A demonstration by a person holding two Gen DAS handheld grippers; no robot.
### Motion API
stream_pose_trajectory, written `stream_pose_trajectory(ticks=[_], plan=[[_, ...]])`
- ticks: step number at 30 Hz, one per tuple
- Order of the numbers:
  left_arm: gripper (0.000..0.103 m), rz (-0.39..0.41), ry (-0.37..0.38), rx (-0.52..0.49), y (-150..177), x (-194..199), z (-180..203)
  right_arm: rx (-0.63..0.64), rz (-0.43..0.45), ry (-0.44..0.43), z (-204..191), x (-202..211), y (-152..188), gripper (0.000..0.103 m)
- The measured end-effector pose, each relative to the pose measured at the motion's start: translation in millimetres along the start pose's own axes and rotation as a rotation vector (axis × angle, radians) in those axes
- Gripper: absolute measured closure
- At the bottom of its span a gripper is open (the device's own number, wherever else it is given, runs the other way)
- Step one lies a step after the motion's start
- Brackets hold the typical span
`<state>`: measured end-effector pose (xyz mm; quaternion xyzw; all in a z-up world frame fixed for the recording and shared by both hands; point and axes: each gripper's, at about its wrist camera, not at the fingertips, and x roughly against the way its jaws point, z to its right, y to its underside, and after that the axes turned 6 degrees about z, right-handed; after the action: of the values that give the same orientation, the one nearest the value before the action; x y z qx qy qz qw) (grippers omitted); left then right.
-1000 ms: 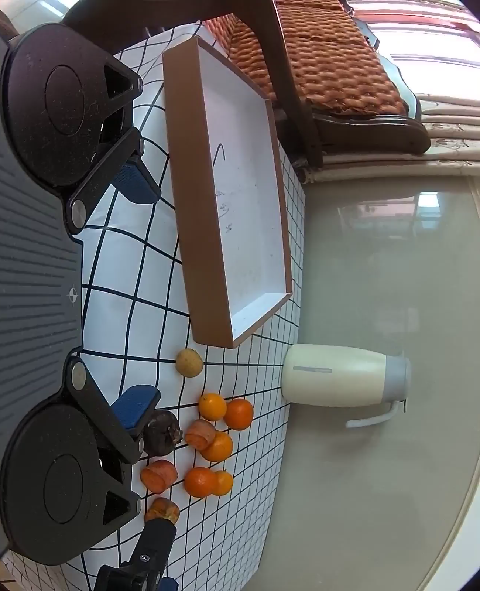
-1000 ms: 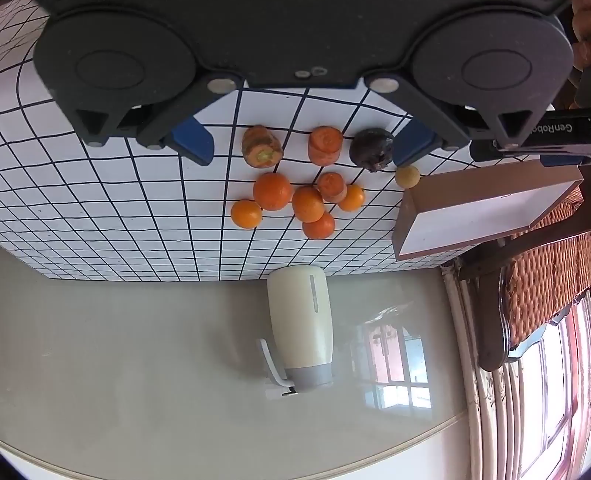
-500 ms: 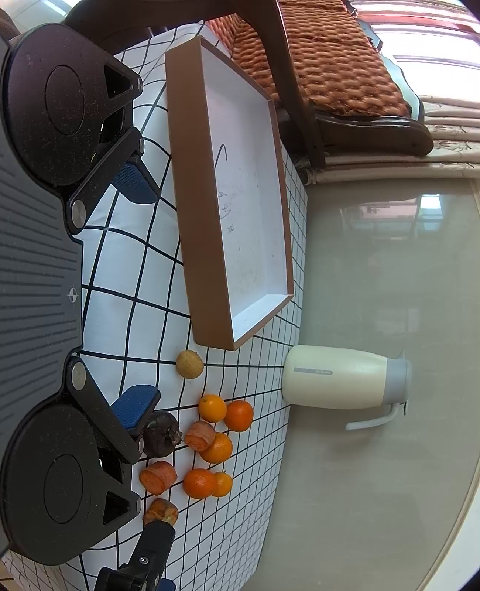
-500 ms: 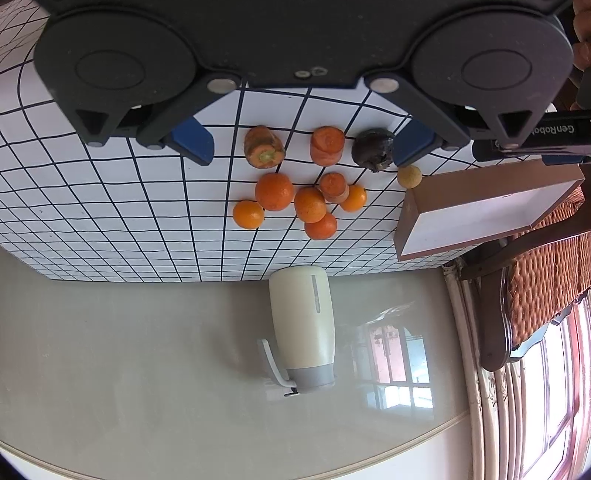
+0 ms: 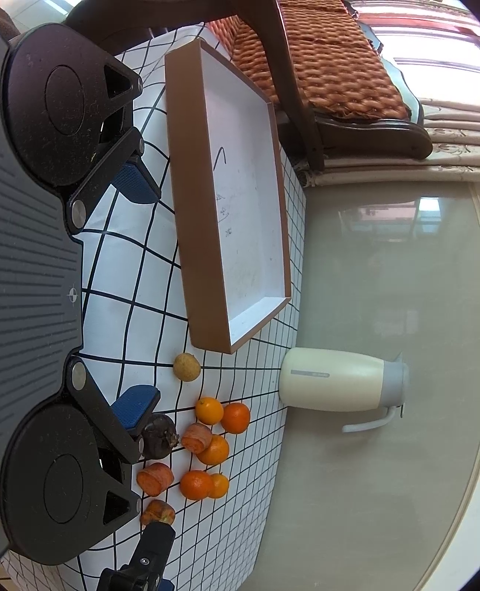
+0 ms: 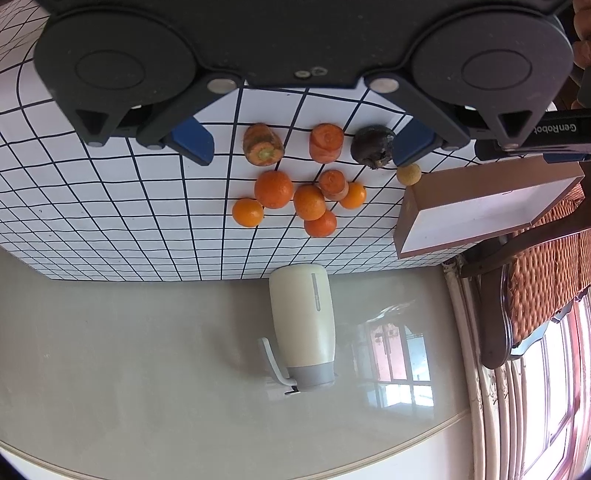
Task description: Organize fruits
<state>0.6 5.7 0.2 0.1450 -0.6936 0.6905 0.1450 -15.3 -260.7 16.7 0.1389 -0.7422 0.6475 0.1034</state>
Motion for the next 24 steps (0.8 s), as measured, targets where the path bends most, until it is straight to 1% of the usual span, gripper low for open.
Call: stream_pose_trajectory(ticks=[24], plan=[[0.000,0.028,0.000,0.008,-0.3,3.7,0.1,-0.003,0.012,0.003,-0.4,2.6,-1.3,0.006]])
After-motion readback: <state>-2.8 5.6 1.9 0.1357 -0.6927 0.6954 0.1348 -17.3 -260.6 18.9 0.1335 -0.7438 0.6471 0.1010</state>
